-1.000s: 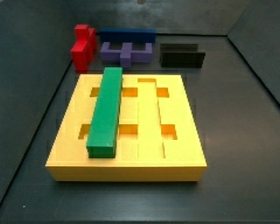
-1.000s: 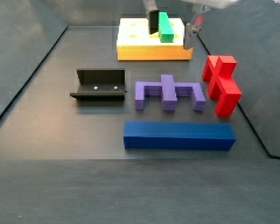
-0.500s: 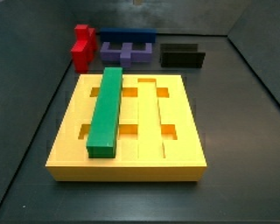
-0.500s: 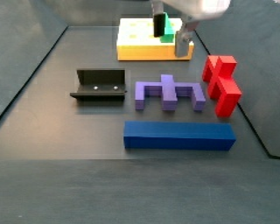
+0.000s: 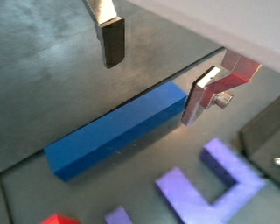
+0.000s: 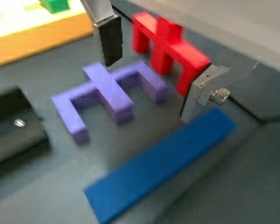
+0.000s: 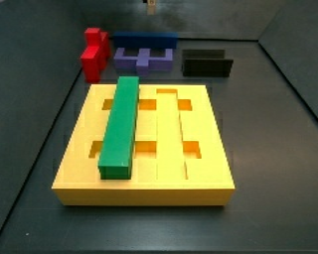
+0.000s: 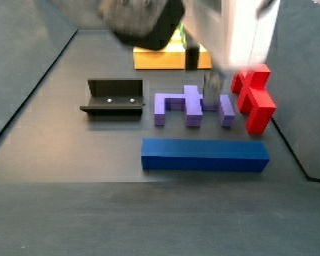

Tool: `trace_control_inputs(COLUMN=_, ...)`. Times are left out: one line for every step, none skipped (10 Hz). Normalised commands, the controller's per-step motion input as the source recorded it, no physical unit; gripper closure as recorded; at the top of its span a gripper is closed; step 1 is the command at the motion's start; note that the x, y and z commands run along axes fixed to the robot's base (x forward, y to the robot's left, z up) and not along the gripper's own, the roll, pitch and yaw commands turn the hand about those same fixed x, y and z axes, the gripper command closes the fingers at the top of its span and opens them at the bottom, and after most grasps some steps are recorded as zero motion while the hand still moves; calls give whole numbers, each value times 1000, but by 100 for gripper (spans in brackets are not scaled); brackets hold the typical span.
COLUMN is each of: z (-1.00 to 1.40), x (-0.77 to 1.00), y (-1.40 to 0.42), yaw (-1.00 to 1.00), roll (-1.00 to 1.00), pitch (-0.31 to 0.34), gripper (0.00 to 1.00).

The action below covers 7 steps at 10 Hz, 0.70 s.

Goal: Pick up the blue object. Move up. Move to above the board. Insert the blue object.
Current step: Pick up the blue object.

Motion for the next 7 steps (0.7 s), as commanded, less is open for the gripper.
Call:
trace_control_inputs(z=-517, x=0, y=471, yaw=-526, roll=-4, pitch=-134, gripper=0)
trace_control_inputs(z=-317, x=0, y=326, yaw=-394, roll=-64, pitch=-123, gripper=0)
trace_control_inputs(z=-380, x=0, y=283, yaw=-346, roll=-137, pitch=-177, gripper=0)
trace_control_inputs(z=-417, x=0, y=286, yaw=-340, roll=-211, pitch=-186, gripper=0)
trace_control_inputs(z=-406, x=0, y=220, yaw=-349, roll=-247, pitch=-236, gripper=0)
trace_control_inputs(z=-389, x=0, y=211, yaw=-320, roll=-264, pitch=-240, gripper=0)
trace_control_inputs(z=-349, x=0, y=169, yaw=-254, roll=-281, pitch=-274, gripper=0)
